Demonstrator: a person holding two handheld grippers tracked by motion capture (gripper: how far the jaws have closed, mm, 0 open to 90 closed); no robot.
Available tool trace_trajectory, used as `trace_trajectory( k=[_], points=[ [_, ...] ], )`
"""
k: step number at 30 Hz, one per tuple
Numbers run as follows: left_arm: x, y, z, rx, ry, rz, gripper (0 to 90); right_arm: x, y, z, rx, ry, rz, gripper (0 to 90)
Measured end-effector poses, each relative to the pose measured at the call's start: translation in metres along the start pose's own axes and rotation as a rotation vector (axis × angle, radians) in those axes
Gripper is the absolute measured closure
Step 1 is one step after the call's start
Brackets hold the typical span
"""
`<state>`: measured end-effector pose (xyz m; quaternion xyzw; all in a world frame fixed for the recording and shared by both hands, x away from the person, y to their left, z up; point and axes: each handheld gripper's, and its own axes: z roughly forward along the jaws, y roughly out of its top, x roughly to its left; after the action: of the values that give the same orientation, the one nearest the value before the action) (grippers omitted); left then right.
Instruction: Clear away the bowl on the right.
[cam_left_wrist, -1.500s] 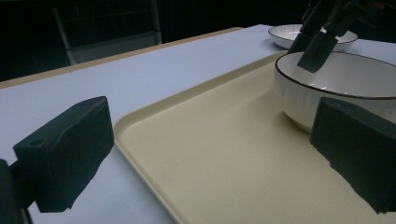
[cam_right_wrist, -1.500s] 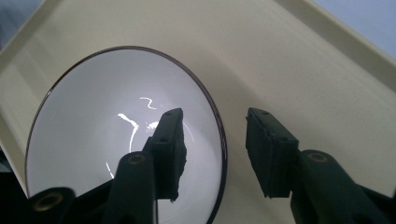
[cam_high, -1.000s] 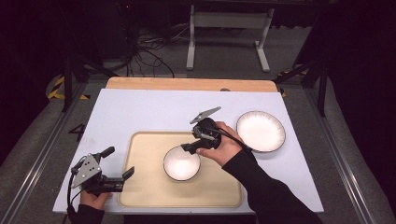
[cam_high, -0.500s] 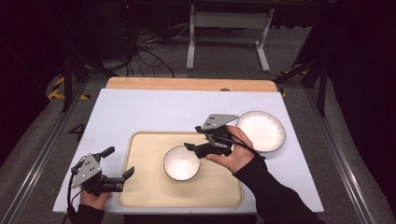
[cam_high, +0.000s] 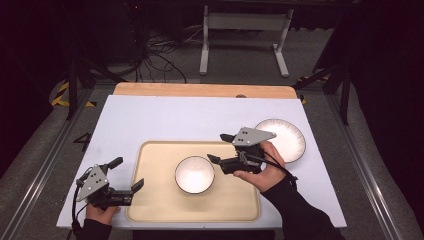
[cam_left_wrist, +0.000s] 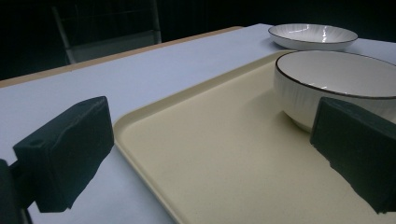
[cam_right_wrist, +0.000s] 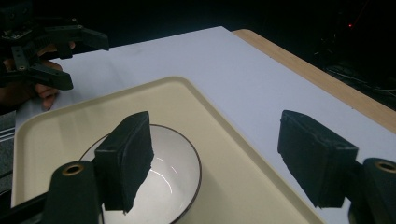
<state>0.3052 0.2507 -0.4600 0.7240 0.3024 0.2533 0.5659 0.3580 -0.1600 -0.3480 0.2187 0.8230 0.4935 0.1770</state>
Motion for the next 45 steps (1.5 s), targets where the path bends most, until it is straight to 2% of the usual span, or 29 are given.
trace_trajectory(
  k=[5,12,23,30,39,45],
  points=[
    [0.000,0.000,0.000,0.000,0.001,-0.001,0.3,-0.005,-0.011,-0.014,-0.039,-0.022,-0.001,26.1],
    [0.000,0.000,0.000,0.001,0.000,0.000,0.3,-0.016,-0.027,-0.039,-0.106,-0.069,0.022,26.0],
    [-0.001,0.000,0.000,0.000,0.003,-0.002,0.3,-0.028,-0.051,-0.064,-0.112,-0.129,0.032,24.4],
    [-0.001,0.000,0.000,0.002,0.002,-0.001,0.3,-0.031,-0.067,-0.072,-0.127,-0.143,0.030,23.5],
    [0.000,0.000,0.000,0.000,0.001,-0.002,0.3,-0.029,-0.088,-0.075,-0.162,-0.158,0.015,23.4],
    [0.000,0.000,0.000,0.000,0.000,-0.002,0.3,-0.026,-0.103,-0.075,-0.164,-0.178,0.003,21.9]
  ],
)
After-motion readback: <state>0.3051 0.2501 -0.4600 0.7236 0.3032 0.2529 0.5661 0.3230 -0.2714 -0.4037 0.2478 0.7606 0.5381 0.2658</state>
